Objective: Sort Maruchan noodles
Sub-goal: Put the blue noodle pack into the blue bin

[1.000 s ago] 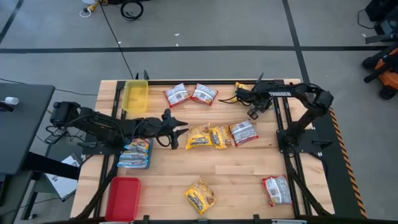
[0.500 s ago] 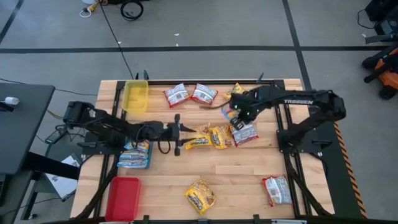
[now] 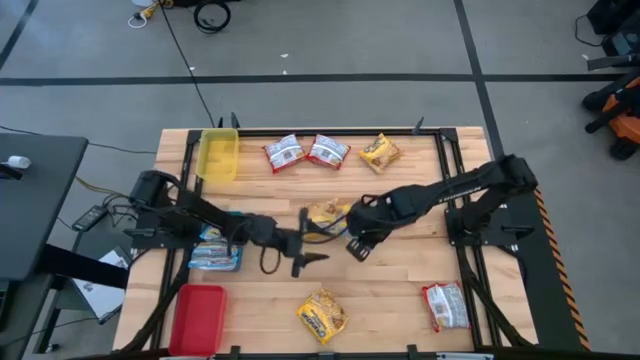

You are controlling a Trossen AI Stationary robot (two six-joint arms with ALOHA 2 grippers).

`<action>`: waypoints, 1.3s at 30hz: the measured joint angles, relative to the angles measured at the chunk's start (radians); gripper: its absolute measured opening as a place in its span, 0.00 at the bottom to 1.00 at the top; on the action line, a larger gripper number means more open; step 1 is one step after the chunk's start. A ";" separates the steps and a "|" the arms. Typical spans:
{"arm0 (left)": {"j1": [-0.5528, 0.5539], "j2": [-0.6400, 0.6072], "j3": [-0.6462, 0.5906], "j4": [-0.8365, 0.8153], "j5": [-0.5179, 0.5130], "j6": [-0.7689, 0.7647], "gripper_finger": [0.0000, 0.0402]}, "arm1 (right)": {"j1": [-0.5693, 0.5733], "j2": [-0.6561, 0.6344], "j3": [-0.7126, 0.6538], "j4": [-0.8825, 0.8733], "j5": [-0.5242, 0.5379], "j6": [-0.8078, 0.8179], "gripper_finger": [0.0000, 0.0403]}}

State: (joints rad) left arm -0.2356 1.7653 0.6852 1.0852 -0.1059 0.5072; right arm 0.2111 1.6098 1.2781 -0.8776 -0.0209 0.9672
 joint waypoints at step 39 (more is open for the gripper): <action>-0.016 0.231 0.423 -0.455 -0.154 0.057 0.68 | 0.063 0.009 -0.001 0.043 -0.033 -0.032 0.03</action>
State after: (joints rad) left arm -0.2516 1.9967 1.1080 0.6303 -0.2602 0.5645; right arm 0.2738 1.6184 1.2770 -0.8348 -0.0538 0.9353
